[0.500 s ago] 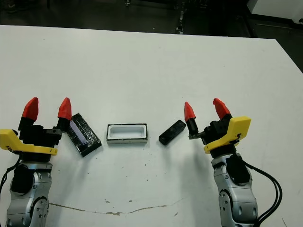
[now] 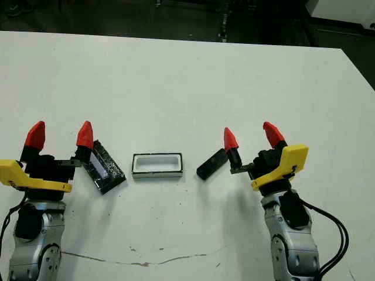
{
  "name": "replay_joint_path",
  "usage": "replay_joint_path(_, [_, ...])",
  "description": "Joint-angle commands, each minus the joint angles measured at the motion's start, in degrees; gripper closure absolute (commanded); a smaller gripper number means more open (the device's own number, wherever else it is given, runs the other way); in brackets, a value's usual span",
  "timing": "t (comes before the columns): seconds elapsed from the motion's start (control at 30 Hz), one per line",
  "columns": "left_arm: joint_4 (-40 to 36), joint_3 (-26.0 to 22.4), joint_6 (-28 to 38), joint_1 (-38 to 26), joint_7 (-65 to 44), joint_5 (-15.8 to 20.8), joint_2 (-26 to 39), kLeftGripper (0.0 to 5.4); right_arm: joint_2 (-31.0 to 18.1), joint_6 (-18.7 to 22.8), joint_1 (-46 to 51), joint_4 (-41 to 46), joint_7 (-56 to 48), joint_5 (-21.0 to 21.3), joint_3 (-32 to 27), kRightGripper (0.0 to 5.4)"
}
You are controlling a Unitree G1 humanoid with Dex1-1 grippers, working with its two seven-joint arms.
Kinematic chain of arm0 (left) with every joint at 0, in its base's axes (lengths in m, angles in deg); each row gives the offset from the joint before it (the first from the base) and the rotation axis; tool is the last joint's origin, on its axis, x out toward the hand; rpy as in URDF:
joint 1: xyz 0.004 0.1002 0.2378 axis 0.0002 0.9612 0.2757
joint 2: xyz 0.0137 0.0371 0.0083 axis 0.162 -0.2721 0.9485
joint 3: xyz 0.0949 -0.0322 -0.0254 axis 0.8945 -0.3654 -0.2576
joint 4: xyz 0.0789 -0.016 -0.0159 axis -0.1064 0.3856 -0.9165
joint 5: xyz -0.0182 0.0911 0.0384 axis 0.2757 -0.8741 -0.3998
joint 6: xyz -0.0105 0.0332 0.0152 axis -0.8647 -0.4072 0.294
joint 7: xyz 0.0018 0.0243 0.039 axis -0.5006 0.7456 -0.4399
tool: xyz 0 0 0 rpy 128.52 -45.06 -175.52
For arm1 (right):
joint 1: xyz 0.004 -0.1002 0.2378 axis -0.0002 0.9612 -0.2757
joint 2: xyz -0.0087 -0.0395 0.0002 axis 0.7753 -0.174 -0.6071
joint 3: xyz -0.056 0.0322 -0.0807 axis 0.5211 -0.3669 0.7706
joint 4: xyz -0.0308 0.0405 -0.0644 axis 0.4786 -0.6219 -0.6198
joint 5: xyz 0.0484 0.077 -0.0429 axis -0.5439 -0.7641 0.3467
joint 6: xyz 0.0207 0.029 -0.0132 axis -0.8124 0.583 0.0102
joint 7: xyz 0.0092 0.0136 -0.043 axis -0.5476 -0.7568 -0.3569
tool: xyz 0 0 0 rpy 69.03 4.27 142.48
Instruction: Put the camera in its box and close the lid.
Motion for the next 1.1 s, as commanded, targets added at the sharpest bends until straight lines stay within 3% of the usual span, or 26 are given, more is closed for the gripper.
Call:
replay_joint_path(0.03, [-0.1,0.1,-0.7,0.9,0.7,-0.7,0.2,0.00,-5.5,0.5,-3.1,-1.4,-3.8,0.1,-1.5,0.00])
replay_joint_path(0.17, [-0.3,-0.1,-0.9,1.1,0.7,-0.4,0.4,0.00,-16.2,1.2,-11.4,-5.7,-13.3,0.7,-2.0,0.00])
replay_joint_path(0.3, [-0.4,-0.2,-1.0,1.0,0.5,0.3,0.4,0.00,-25.7,3.0,-23.0,-13.6,-26.5,-1.4,-1.2,0.00])
replay_joint_path(0.43, [-0.1,-0.2,-0.8,0.9,0.4,-0.1,0.5,0.00,-31.1,3.9,-35.9,-23.1,-40.6,-0.2,4.0,0.00])
replay_joint_path(0.5, [-0.3,-0.1,-1.0,0.9,0.7,-0.5,0.4,0.00,-33.5,4.3,-42.8,-27.6,-47.8,3.2,8.9,0.00])
replay_joint_path(0.7, [-0.3,0.0,-0.8,1.0,0.9,-0.5,0.2,0.00,-32.5,-4.4,-58.1,-42.7,-69.7,11.5,21.5,0.00])
replay_joint_path(0.8, [-0.3,0.1,-0.8,1.1,1.3,-1.1,0.2,0.00,-32.2,-8.3,-62.3,-44.2,-73.8,16.4,30.0,0.00])
replay_joint_path(0.9, [-0.5,0.1,-0.8,1.2,1.5,-1.3,0.1,0.00,-32.4,-10.4,-65.2,-45.2,-73.9,15.8,38.8,0.00])
replay_joint_path(1.1, [-0.3,0.1,-0.5,1.1,1.7,-1.3,-0.1,0.00,-32.4,-15.1,-67.7,-45.3,-73.9,15.7,47.9,0.00])
